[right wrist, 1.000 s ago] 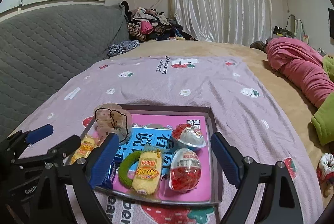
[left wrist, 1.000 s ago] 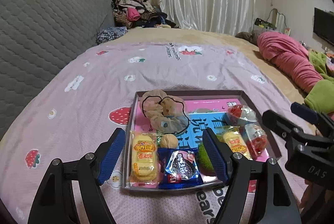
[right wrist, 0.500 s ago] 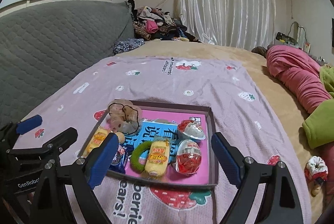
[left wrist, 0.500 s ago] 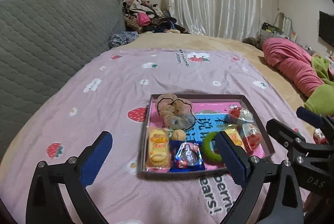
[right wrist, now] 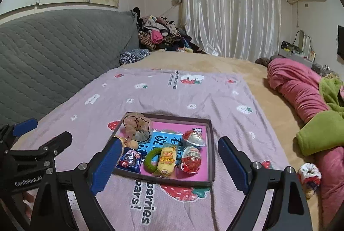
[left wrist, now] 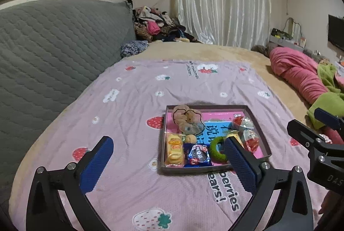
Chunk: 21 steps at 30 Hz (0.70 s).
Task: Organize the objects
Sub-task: 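Open both tools and withdraw them from the tray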
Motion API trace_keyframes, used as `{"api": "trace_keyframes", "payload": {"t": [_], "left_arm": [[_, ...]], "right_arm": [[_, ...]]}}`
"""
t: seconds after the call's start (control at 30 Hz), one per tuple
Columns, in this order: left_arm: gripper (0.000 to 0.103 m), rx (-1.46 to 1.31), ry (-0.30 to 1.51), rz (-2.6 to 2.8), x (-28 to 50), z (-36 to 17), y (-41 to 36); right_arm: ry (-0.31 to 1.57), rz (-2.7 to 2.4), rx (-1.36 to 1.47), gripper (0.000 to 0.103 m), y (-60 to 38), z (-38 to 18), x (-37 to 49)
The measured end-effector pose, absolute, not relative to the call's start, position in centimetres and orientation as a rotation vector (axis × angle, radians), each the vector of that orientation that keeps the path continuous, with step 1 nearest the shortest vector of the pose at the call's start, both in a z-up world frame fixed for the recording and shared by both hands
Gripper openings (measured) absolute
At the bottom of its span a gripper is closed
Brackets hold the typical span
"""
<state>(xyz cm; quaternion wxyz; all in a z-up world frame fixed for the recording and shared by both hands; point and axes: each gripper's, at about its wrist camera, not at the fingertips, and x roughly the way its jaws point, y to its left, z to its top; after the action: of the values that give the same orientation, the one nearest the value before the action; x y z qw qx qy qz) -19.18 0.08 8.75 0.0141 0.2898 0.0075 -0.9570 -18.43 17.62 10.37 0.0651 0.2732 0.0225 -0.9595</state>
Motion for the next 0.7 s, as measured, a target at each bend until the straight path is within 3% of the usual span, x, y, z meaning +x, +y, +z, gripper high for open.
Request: {"api": "trace_keyframes", "payload": {"t": [0.37, 0.7], "left_arm": [[0.103, 0.881, 0.036, -2.979, -14.1, 11.4, -1.0], [0.103, 0.895, 0.059, -2.99, -10.1, 12.4, -1.8]], "right_arm": [[0.112, -2.903, 0.793, 0.099, 17.2, 13.2, -13.3], [0.105, -2.886, 0.787, 0.099, 16.9, 13.4, -9.3]]}}
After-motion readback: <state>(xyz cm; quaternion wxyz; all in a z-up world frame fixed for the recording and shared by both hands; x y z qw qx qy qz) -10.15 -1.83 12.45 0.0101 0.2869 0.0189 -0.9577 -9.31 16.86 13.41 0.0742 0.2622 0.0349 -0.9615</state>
